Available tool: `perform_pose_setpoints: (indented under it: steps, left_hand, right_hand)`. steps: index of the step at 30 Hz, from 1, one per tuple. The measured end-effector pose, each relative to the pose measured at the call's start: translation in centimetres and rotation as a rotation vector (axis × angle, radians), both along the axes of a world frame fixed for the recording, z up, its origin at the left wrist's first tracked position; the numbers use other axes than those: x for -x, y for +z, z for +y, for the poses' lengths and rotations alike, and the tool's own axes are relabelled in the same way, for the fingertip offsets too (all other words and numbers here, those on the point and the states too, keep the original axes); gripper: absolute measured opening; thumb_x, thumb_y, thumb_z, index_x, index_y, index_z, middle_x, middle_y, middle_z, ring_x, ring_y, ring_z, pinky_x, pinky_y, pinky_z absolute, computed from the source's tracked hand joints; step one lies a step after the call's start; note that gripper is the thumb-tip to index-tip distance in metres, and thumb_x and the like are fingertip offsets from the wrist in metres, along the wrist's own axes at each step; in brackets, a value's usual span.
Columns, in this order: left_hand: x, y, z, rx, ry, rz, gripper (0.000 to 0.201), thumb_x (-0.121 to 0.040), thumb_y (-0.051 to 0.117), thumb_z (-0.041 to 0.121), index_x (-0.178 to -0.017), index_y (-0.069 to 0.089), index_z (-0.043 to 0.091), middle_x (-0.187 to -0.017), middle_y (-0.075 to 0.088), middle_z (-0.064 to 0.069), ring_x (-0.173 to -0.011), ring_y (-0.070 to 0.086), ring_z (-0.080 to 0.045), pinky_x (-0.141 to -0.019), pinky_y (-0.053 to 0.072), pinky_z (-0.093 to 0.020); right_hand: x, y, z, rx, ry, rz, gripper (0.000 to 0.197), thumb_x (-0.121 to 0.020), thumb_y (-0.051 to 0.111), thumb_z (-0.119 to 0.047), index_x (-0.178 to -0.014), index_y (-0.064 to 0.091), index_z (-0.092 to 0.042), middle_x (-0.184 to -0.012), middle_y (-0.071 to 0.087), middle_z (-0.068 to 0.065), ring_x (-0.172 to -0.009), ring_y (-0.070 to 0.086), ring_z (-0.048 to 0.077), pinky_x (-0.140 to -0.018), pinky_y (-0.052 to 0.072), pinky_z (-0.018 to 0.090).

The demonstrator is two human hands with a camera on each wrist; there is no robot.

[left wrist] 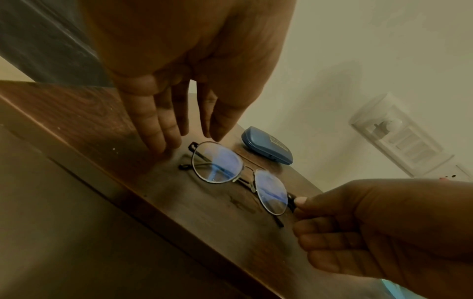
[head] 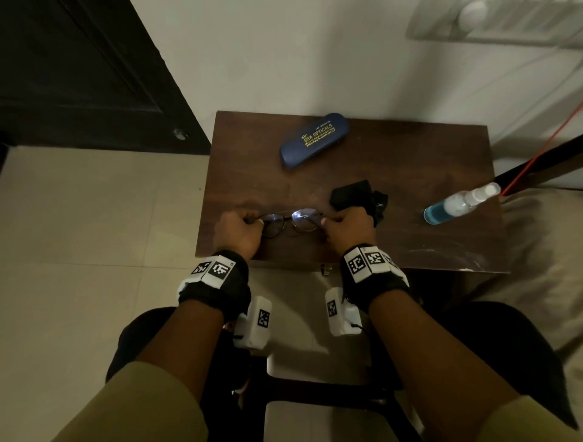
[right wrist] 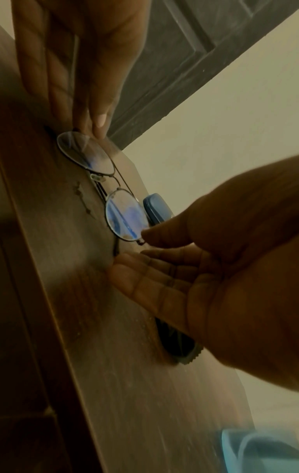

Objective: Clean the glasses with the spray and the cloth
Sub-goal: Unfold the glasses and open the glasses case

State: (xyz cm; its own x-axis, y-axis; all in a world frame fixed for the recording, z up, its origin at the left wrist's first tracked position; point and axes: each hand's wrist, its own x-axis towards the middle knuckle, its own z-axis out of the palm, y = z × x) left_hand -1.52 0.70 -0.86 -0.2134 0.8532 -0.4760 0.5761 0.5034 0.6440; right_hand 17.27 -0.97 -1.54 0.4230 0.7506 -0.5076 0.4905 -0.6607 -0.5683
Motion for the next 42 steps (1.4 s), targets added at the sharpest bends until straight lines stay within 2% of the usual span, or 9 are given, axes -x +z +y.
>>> perform_pose_setpoints:
  steps: [5,9,13,17,19,23,34,39,42]
  left_hand:
    - [-1.2,1.4,-0.4,-0.056,-0.092,0.060,0.027,-0.086,0.061,0.016,-0.112,0.069,0.013,-0.118,0.068,-0.008,-0.112,0.060,-0.025,-0.099,0.045,-0.034]
    - [-2.9,2.6,-0.7,-0.075,-0.167,0.082,0.028,-0.087,0.061,0.017,-0.114,0.067,0.014,-0.115,0.068,-0.010,-0.109,0.061,-0.028,-0.094,0.047,-0.035]
    - [-5.1,3.7,0.2,-0.082,-0.314,0.148,0.030,-0.089,0.058,0.018,-0.118,0.064,0.011,-0.117,0.066,-0.012,-0.107,0.060,-0.028,-0.086,0.045,-0.031]
    - [-6.8,4.6,2.7,-0.142,-0.403,0.216,0.035,-0.089,0.059,0.018,-0.123,0.059,0.010,-0.124,0.061,-0.012,-0.113,0.057,-0.027,-0.092,0.044,-0.033]
    - [-7.2,4.7,4.5,-0.165,-0.442,0.268,0.039,-0.088,0.060,0.021,-0.126,0.057,0.012,-0.130,0.057,-0.012,-0.117,0.054,-0.029,-0.096,0.042,-0.035]
    - [-7.4,4.3,7.8,-0.142,-0.452,0.332,0.049,-0.084,0.065,0.031,-0.127,0.049,0.013,-0.129,0.050,-0.013,-0.116,0.052,-0.033,-0.095,0.045,-0.041]
    - [-7.8,0.7,11.6,-0.122,-0.575,0.479,0.077,-0.072,0.076,0.043,-0.132,0.037,0.015,-0.133,0.042,-0.010,-0.119,0.046,-0.034,-0.088,0.045,-0.044]
    - [-7.5,-0.5,12.4,-0.135,-0.524,0.400,0.070,-0.074,0.075,0.037,-0.130,0.040,0.011,-0.132,0.048,-0.014,-0.118,0.049,-0.034,-0.091,0.044,-0.043]
    - [-6.9,-0.6,12.8,-0.153,-0.470,0.224,0.063,-0.077,0.073,0.025,-0.131,0.044,0.010,-0.130,0.055,-0.014,-0.118,0.053,-0.032,-0.096,0.042,-0.036]
  right_hand:
    - [-1.3,1.9,-0.8,-0.048,0.026,0.011,0.020,-0.087,0.063,-0.026,-0.084,0.073,-0.009,-0.084,0.068,0.009,-0.080,0.061,0.023,-0.082,0.051,0.033]
    - [-2.6,2.8,-1.2,-0.054,0.047,-0.005,0.020,-0.089,0.061,-0.026,-0.078,0.069,-0.012,-0.079,0.066,0.006,-0.076,0.061,0.022,-0.083,0.053,0.037]
    - [-4.0,3.4,-0.6,-0.065,0.079,-0.053,0.016,-0.089,0.060,-0.027,-0.089,0.071,-0.015,-0.098,0.068,0.009,-0.092,0.061,0.024,-0.089,0.051,0.037]
    - [-5.3,4.7,1.9,-0.101,0.150,-0.141,0.022,-0.089,0.060,-0.027,-0.098,0.072,-0.010,-0.099,0.070,0.013,-0.090,0.064,0.027,-0.078,0.051,0.032]
    - [-5.7,5.4,3.8,-0.121,0.189,-0.189,0.024,-0.088,0.061,-0.027,-0.099,0.071,-0.009,-0.099,0.069,0.013,-0.091,0.065,0.029,-0.080,0.053,0.035]
    - [-5.6,6.1,7.3,-0.195,0.320,-0.288,0.019,-0.085,0.060,-0.025,-0.090,0.071,-0.010,-0.097,0.070,0.011,-0.090,0.064,0.031,-0.080,0.051,0.034]
    - [-3.6,4.3,11.8,-0.149,0.584,-0.414,0.028,-0.088,0.052,-0.024,-0.111,0.063,-0.012,-0.115,0.059,0.015,-0.105,0.056,0.037,-0.081,0.043,0.035]
    - [-3.4,3.0,12.1,-0.174,0.564,-0.441,0.024,-0.089,0.049,-0.025,-0.102,0.064,-0.012,-0.108,0.063,0.014,-0.100,0.058,0.035,-0.069,0.033,0.029]
    - [-3.6,3.0,11.5,-0.186,0.536,-0.434,0.023,-0.088,0.050,-0.025,-0.102,0.065,-0.014,-0.106,0.064,0.013,-0.100,0.058,0.036,-0.072,0.039,0.031]
